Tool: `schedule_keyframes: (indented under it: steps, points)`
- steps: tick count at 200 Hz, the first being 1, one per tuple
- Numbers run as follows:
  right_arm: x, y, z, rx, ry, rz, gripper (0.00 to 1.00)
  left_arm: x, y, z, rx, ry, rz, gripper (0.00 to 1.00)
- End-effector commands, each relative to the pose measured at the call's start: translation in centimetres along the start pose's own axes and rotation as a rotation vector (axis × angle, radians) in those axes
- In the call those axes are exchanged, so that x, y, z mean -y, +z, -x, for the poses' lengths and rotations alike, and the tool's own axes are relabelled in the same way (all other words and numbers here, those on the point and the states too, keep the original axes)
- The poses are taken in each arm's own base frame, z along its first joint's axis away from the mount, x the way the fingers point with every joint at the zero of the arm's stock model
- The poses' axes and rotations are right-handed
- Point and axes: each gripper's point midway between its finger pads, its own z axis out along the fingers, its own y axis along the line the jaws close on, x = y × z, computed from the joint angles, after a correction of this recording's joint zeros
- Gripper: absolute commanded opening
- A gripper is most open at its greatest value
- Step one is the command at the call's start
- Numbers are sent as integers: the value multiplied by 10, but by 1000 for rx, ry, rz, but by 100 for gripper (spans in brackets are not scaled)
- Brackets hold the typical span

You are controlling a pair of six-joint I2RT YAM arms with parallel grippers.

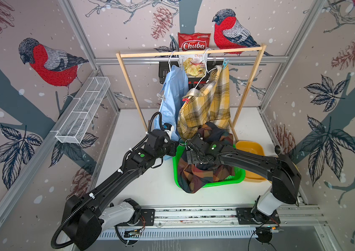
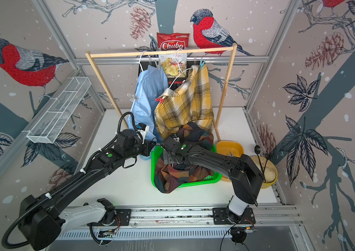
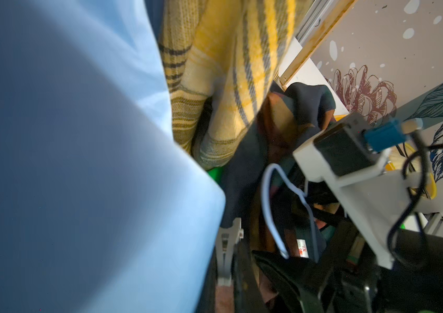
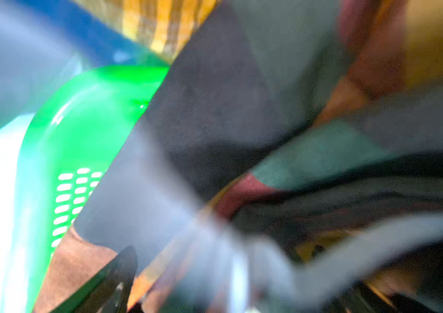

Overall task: Remove the clothespins securing long-sleeve shirts to the hanger
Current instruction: Place the hanger in the bin.

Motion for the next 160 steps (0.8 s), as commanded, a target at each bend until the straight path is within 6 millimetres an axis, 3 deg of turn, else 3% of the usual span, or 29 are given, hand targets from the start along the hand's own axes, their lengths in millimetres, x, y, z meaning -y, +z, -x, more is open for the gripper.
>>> schedule_keyframes:
  steps: [1, 33, 63, 88, 135, 160]
  points:
    - [14, -8, -4, -8, -49, -112, 100, 5, -1, 9, 32, -9, -37, 10]
    - [11, -20, -1, -4, -96, -137, 100, 6, 0, 9, 30, -14, -50, 10]
    - [-4, -44, 15, 77, -64, 17, 100, 9, -2, 9, 32, -15, -70, 10]
    - [-12, -69, 32, 138, -4, 249, 100, 19, -10, 17, 58, -7, -110, 10]
    - [3, -154, 73, 386, 143, 762, 100, 68, -33, 37, 98, -32, -376, 10]
    - [0, -177, 79, 441, 145, 888, 100, 98, -37, 44, 82, -71, -567, 10]
